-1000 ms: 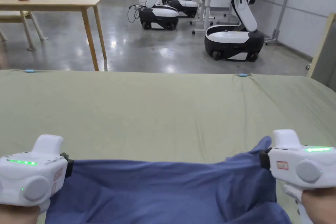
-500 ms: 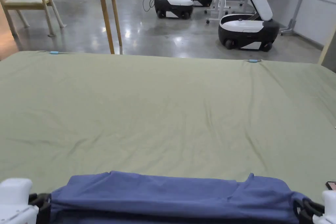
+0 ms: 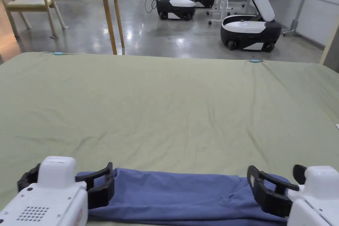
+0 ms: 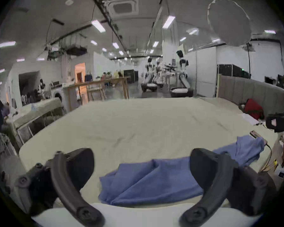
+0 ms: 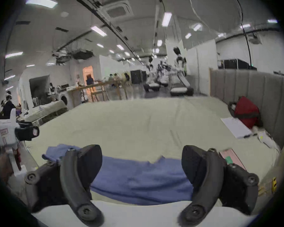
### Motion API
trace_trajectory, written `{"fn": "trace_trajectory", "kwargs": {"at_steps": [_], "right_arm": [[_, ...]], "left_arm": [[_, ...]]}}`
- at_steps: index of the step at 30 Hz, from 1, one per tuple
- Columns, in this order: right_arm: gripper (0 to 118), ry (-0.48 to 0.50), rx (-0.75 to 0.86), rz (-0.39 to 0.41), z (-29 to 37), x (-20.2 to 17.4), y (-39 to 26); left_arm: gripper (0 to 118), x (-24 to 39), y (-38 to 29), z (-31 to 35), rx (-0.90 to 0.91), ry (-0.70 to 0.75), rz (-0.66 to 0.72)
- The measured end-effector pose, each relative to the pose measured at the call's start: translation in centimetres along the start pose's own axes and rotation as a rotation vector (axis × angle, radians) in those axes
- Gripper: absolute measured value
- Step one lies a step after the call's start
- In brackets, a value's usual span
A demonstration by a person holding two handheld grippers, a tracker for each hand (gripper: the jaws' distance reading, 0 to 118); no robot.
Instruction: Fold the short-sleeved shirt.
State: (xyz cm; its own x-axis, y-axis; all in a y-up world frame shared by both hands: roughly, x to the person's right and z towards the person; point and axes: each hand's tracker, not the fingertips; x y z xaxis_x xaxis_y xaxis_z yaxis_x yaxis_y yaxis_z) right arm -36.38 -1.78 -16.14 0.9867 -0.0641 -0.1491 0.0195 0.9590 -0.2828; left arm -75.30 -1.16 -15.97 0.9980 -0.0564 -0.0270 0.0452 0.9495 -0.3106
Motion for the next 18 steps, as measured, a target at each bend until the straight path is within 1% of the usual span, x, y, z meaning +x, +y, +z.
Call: {"fn": "trace_trajectory", "kwargs": {"at_steps": [1, 2, 3, 4, 6, 8, 9, 10, 12, 13, 14, 16, 18], "right_arm": [[59, -0.006, 0.004, 0.008, -0.1, -0.9, 0.1], [22, -0.014, 0.013, 0.02, -0.3, -1.6, 0.1], [4, -0.051, 0.017, 0.052, -0.6, -2.4, 0.1], [4, -0.063, 0.025, 0.063, -0.6, -2.9, 0.0], [4, -0.009, 0.011, 0.044, -0.6, -3.3, 0.2], [4, -0.013, 0.013, 0.052, -0.4, -4.0, -0.1], [4, -0.021, 0.012, 0.074, -0.4, -4.3, -0.3], [4, -0.025, 0.006, 0.084, -0.3, -4.5, -0.3], [4, -0.017, -0.002, 0.073, -0.1, -4.8, -0.7], [4, -0.013, -0.012, 0.064, -0.1, -5.0, -1.0], [4, -0.011, -0.021, 0.059, -0.1, -5.2, -1.2], [4, -0.01, -0.033, 0.053, 0.1, -5.8, -1.8], [4, -0.01, -0.046, 0.045, 0.4, -6.3, -2.4]], "left_arm": [[70, 0.4, 0.0, -0.2, -0.006, 0.005, -0.014], [31, 0.5, 0.1, -0.5, -0.03, 0.006, -0.027], [5, 0.2, -0.4, -1.0, -0.061, 0.006, -0.036], [5, -0.2, -0.6, -1.2, -0.073, 0.008, -0.028], [5, -1.7, -0.9, -1.0, -0.113, -0.051, 0.043], [5, -3.9, -1.5, -0.8, -0.161, -0.055, 0.111], [6, -5.4, -2.0, -0.7, -0.175, -0.065, 0.149], [27, -7.2, -2.6, -0.8, -0.202, -0.084, 0.202], [112, -10.5, -3.7, -0.9, -0.251, -0.14, 0.343], [117, -12.3, -4.5, -1.3, -0.294, -0.188, 0.409], [117, -13.5, -5.2, -1.8, -0.352, -0.209, 0.452], [117, -16.2, -6.2, -2.1, -0.312, -0.191, 0.525], [118, -18.5, -7.5, -3.8, -0.39, -0.285, 0.616]]}}
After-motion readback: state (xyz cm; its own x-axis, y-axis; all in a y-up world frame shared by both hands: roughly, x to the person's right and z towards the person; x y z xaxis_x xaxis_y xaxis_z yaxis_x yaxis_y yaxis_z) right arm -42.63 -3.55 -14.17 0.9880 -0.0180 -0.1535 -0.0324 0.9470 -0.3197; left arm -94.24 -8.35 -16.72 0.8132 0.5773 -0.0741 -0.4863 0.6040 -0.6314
